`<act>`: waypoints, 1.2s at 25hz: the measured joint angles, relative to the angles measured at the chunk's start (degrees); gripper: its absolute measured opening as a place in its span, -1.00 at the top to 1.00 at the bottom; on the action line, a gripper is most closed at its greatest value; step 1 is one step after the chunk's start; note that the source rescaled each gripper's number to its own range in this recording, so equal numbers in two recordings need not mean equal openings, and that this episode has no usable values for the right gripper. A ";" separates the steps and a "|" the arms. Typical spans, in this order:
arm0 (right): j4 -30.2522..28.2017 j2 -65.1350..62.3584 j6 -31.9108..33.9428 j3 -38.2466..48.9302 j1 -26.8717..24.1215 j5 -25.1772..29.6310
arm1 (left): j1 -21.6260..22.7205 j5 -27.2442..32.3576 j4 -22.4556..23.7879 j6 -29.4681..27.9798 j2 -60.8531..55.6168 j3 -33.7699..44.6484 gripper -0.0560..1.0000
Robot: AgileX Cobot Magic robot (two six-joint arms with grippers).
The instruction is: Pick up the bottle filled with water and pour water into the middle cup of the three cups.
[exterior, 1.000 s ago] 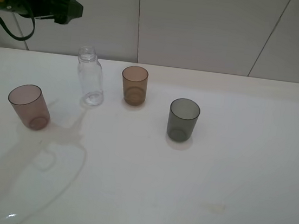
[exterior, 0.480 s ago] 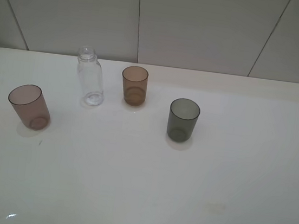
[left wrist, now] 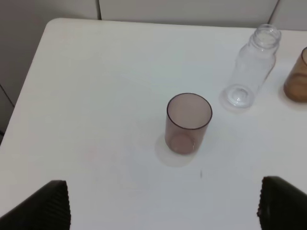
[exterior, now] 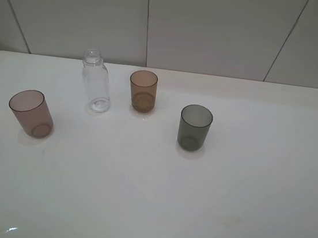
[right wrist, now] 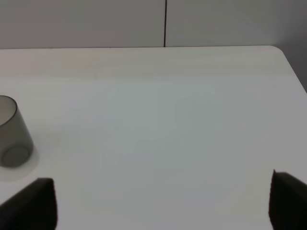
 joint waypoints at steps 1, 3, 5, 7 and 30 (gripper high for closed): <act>0.00 0.00 0.00 0.00 0.00 0.00 | 0.00 0.00 -0.94 1.57 -2.18 0.94 -1.00; 0.00 0.00 0.00 0.00 0.00 0.00 | 0.00 0.00 -3.40 3.65 -7.82 3.37 -1.00; 0.00 0.00 0.00 0.00 0.00 0.00 | 0.00 0.00 -5.75 4.55 -12.46 7.07 -1.00; 0.00 0.00 0.00 0.00 0.00 0.00 | 0.00 0.00 -6.85 4.91 -14.08 10.63 -1.00; 0.00 0.00 0.00 0.00 0.00 0.00 | 0.00 -7.60 -8.23 12.30 -14.08 20.64 -1.00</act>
